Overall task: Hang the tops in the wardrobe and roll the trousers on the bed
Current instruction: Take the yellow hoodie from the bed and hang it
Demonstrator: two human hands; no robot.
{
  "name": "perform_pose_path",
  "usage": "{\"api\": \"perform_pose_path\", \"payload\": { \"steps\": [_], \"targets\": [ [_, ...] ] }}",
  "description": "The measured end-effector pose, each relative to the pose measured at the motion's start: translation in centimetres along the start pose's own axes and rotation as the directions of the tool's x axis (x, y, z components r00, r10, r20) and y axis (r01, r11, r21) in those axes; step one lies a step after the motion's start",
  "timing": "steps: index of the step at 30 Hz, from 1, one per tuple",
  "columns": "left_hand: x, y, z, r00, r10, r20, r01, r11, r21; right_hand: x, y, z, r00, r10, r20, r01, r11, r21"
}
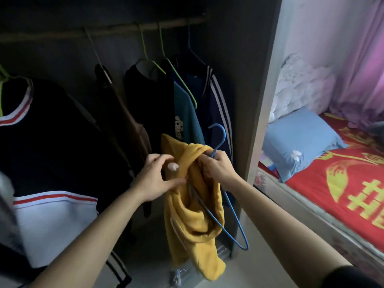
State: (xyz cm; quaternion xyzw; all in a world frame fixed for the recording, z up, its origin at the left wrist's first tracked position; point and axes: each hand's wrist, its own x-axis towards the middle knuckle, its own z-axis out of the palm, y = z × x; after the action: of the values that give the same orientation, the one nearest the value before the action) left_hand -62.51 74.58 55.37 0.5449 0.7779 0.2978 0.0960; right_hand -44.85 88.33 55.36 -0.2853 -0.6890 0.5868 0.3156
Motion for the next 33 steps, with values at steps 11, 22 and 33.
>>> {"api": "perform_pose_path", "payload": {
  "steps": [11,22,33],
  "targets": [
    [7.1,4.9,-5.8,0.927,0.307,0.213,-0.334,0.937,0.102,-0.2,-5.6,-5.8,0.946,-0.228,0.23,0.274,0.942,-0.193],
    [7.8,5.9,-3.2,0.975,0.219,0.03,-0.21,0.961,-0.182,-1.3,-0.6,-9.4,0.983,-0.152,-0.107,0.094,0.903,-0.42],
    [6.8,10.4,-2.1,0.895,-0.066,-0.441,0.03,0.996,-0.09,-1.3,-0.6,-4.4,0.874,-0.447,-0.189,0.261,0.761,-0.594]
  ]
}}
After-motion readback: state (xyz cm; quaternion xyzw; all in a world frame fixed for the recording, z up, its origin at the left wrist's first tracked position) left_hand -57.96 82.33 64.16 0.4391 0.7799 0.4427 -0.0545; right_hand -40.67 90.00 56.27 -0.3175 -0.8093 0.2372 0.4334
